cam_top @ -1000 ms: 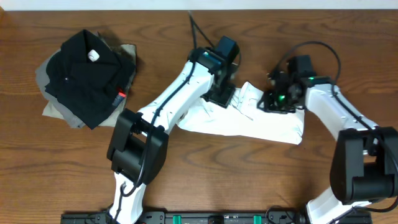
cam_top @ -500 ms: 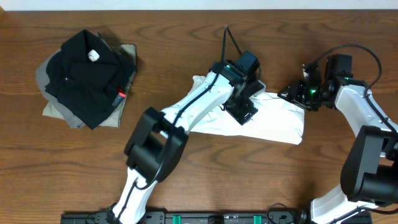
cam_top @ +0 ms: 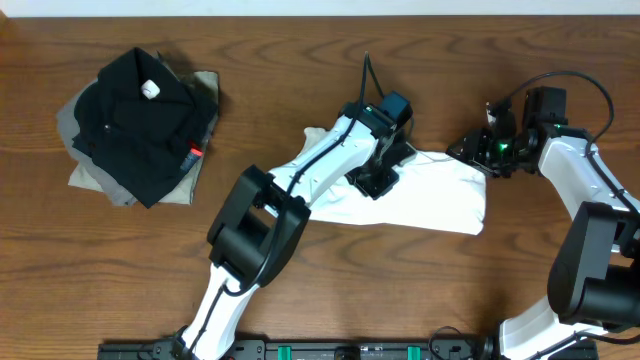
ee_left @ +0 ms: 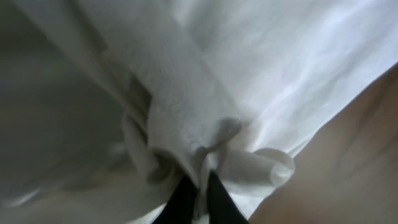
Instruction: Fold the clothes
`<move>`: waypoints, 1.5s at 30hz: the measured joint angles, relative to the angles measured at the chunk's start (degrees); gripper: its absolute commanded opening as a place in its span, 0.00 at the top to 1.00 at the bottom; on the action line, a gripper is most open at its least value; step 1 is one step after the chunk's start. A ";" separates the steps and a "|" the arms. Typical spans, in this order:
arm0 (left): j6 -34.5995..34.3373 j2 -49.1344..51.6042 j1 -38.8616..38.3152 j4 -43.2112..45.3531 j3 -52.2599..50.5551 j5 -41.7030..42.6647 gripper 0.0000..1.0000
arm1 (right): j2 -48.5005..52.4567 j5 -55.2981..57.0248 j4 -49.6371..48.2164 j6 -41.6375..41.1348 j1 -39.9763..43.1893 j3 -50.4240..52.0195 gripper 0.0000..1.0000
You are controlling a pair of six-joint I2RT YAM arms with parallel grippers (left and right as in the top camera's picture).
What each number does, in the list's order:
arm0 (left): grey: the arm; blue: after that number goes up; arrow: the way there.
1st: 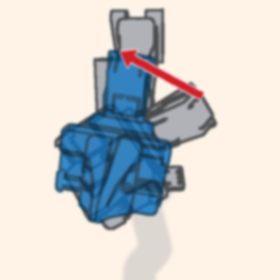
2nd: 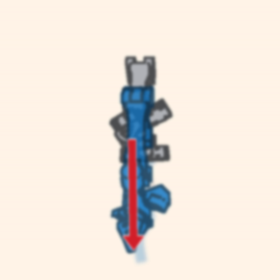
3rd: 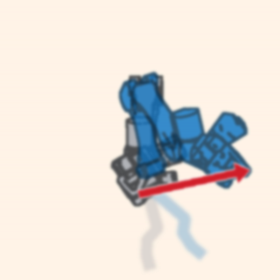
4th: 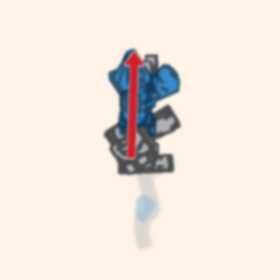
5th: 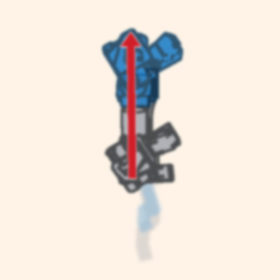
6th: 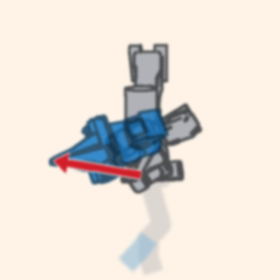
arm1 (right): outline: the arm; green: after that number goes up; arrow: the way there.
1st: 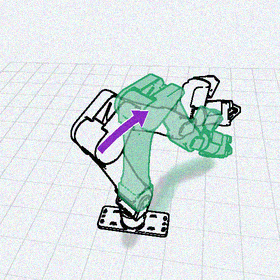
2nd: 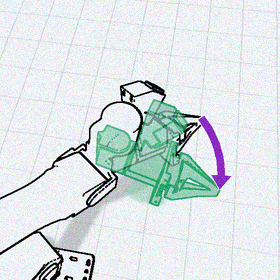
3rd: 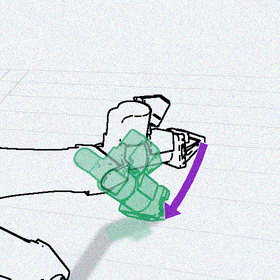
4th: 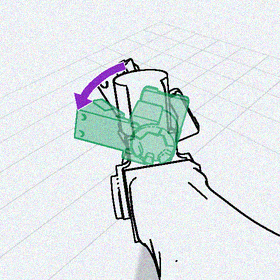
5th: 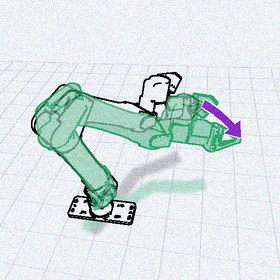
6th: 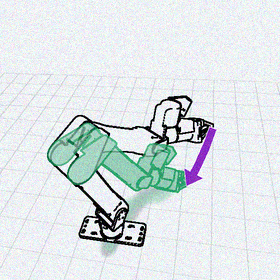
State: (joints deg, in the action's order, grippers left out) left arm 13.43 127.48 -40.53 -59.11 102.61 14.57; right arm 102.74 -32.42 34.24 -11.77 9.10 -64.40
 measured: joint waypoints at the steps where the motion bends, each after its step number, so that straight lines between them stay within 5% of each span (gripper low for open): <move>1: -0.39 -0.48 0.02 -1.16 0.00 -0.90 0.74 | 0.00 0.04 -0.02 0.00 0.00 0.00 0.55; 4: -1.05 -1.60 0.02 -4.48 0.00 -3.15 0.71 | 0.00 0.26 -0.02 0.00 0.00 0.00 0.55; 7: -1.92 -2.14 0.02 -7.61 0.00 -5.18 0.94 | 0.00 0.55 -0.02 0.02 0.00 0.00 0.55; 10: -2.29 -2.16 0.02 -8.68 0.00 -7.10 0.94 | 0.00 0.85 -0.11 0.00 0.00 0.00 0.55; 11: -2.67 -2.16 0.02 -8.57 0.00 -7.50 0.93 | 0.00 0.92 -0.17 0.00 0.00 0.00 0.55; 13: -3.02 -2.16 0.02 -7.63 0.00 -7.67 0.70 | 0.00 0.96 -0.26 0.00 0.00 0.00 0.54; 21: -6.01 -2.16 -1.29 -1.11 0.00 -1.40 0.61 | 0.00 2.03 -0.31 0.00 0.00 0.00 0.51; 29: -7.58 -2.16 -7.04 4.52 0.00 -8.68 0.52 | 0.00 2.47 -0.81 0.00 0.00 0.00 0.50; 39: -7.85 -2.16 -10.99 5.99 -0.07 -15.91 0.72 | 0.00 2.47 -0.83 0.00 0.00 0.00 0.50; 45: -7.85 -2.16 -10.84 4.17 -2.64 -19.50 0.94 | 0.00 2.47 -0.81 0.00 0.00 0.00 0.51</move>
State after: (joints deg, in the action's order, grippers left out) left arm 5.58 125.32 -51.37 -54.94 99.96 -4.93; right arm 102.74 -29.95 33.43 -11.77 9.10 -64.40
